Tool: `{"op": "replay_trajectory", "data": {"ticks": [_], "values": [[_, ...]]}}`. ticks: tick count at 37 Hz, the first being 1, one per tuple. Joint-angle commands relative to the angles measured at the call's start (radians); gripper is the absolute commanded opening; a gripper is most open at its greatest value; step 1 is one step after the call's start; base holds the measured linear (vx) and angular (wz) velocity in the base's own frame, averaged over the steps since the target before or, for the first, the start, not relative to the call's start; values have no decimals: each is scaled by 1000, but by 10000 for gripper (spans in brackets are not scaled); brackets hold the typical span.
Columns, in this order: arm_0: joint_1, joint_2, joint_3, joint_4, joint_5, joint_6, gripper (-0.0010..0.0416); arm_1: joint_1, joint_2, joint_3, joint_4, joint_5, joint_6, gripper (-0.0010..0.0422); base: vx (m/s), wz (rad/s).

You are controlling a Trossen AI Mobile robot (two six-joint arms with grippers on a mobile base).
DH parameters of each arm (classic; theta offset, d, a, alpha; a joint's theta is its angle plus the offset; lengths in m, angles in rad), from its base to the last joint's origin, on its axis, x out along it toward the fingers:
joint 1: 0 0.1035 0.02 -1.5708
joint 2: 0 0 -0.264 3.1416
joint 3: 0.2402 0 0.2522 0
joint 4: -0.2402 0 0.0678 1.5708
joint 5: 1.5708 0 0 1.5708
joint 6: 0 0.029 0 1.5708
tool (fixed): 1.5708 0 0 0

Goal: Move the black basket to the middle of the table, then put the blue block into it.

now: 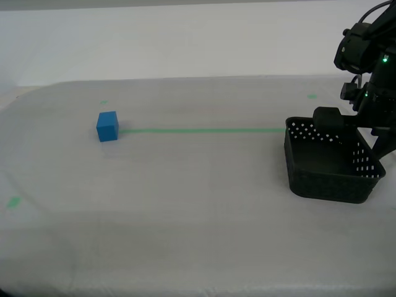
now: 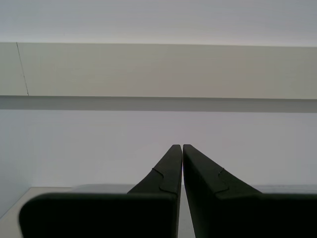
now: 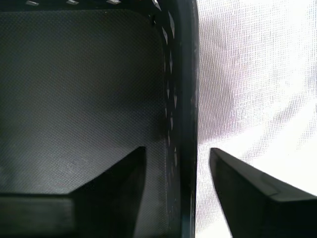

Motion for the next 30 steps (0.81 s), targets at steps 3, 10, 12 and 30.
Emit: {"op": "replay_trajectory", "data": {"ticks": [3, 10, 12, 30], "values": [[0, 0, 0, 0, 3, 0, 110, 0, 0, 0, 5, -1, 2, 0, 0, 0], [0, 0, 0, 1, 3, -3, 63, 0, 0, 0, 5, -1, 2, 0, 0, 0], [0, 0, 0, 0, 3, -7, 54, 0, 0, 0, 5, -1, 2, 0, 0, 0], [0, -5, 2, 0, -14, -52, -1, 0, 0, 0, 5, -1, 2, 0, 0, 0]]}}
